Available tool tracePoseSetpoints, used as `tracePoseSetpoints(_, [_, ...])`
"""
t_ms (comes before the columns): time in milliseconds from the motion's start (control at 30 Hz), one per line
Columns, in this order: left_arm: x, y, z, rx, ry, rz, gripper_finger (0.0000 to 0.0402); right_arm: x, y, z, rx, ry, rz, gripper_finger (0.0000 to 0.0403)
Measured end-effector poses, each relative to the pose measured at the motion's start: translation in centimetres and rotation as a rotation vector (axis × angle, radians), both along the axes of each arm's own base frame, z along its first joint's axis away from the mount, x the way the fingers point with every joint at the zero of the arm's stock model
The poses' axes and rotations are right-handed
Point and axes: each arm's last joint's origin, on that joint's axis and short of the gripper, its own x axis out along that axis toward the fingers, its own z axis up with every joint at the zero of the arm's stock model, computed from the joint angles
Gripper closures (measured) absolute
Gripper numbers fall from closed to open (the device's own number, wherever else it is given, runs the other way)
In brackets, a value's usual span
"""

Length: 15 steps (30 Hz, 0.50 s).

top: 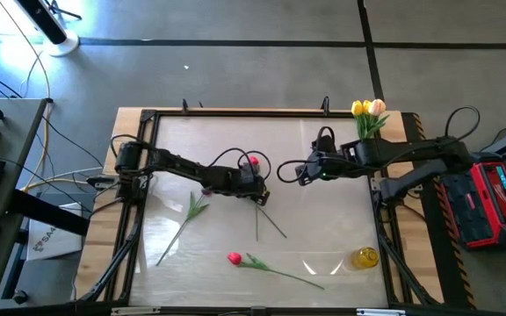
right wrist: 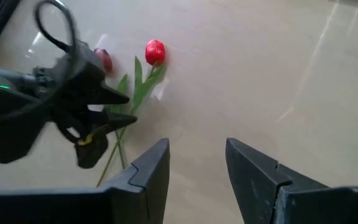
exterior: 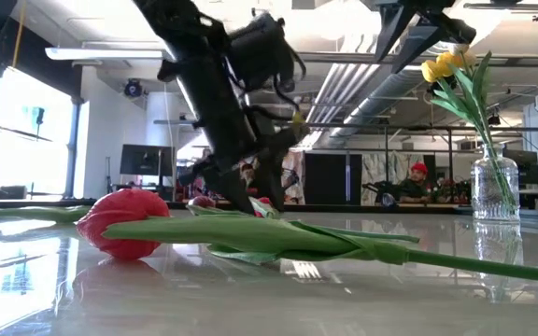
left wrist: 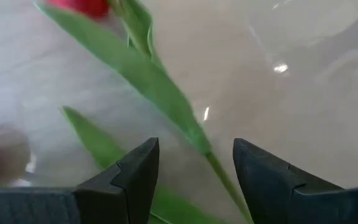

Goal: Sort flowers into vase by color
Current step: Put the top red tulip into the yellow vase

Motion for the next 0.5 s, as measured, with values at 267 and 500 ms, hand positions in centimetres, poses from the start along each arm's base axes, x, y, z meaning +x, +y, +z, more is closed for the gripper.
tracePoseSetpoints(267, [0.4,0.0,-1.4,-0.02,0.013,0.014,0.0221,0.0,0.3,0.0,0.005,-0.007,-0.006,0.0257])
tracePoseSetpoints(500, [0.2,0.0,-1.6,0.022,0.045,-0.015,0.0312,0.1,0.3,0.1,0.006,-0.019,-0.007,0.0257])
